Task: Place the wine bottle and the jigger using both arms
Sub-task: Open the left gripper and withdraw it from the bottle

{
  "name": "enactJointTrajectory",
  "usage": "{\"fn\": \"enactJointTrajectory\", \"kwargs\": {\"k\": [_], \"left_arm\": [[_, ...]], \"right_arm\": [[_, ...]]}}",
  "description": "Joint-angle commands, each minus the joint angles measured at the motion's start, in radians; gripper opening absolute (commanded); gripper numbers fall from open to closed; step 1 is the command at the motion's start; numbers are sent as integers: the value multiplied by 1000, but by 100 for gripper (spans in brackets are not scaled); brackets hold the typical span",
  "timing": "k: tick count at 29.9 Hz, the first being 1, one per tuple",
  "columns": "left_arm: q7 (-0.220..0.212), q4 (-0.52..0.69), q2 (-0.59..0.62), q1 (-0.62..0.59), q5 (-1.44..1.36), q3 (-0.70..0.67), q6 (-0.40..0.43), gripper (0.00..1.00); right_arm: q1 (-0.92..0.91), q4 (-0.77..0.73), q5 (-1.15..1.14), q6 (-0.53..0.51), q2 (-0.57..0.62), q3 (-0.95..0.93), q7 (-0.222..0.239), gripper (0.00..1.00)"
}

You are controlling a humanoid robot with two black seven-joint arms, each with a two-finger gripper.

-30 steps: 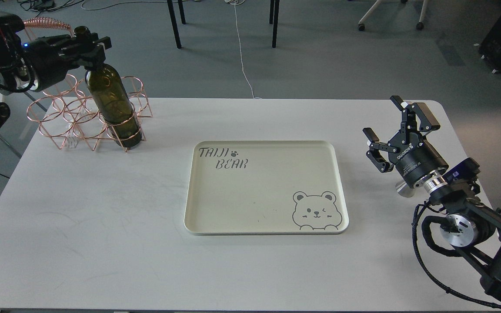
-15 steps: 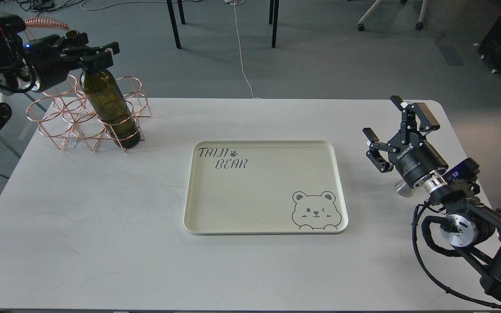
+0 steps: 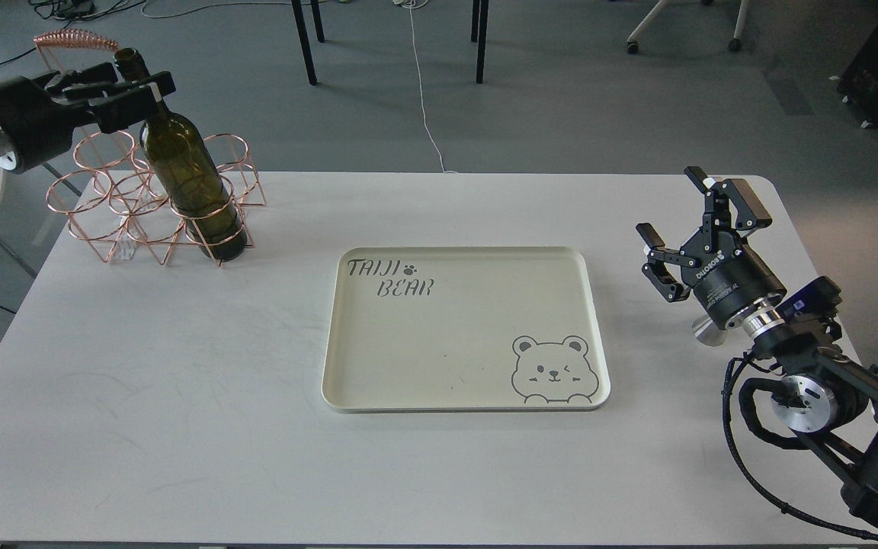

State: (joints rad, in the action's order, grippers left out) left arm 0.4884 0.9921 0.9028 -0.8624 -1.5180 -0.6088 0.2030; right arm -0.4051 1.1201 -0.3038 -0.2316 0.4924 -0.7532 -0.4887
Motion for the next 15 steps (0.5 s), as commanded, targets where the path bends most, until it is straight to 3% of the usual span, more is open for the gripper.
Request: {"fn": "enactJointTrajectory", "kwargs": {"k": [1, 6, 9, 15], "left_arm": [[0, 56, 30, 46, 154, -11, 16, 98], [0, 164, -7, 208, 503, -89, 12, 98], [0, 220, -109, 356, 653, -211, 4, 98], [0, 220, -349, 548, 662, -443, 4, 98]], "right_arm": [[0, 0, 0, 3, -2, -2, 0, 99], [2, -2, 0, 29, -29, -29, 0, 99], [2, -5, 2, 29, -54, -37, 0, 99], [8, -9, 2, 31, -84, -41, 0, 99]]}}
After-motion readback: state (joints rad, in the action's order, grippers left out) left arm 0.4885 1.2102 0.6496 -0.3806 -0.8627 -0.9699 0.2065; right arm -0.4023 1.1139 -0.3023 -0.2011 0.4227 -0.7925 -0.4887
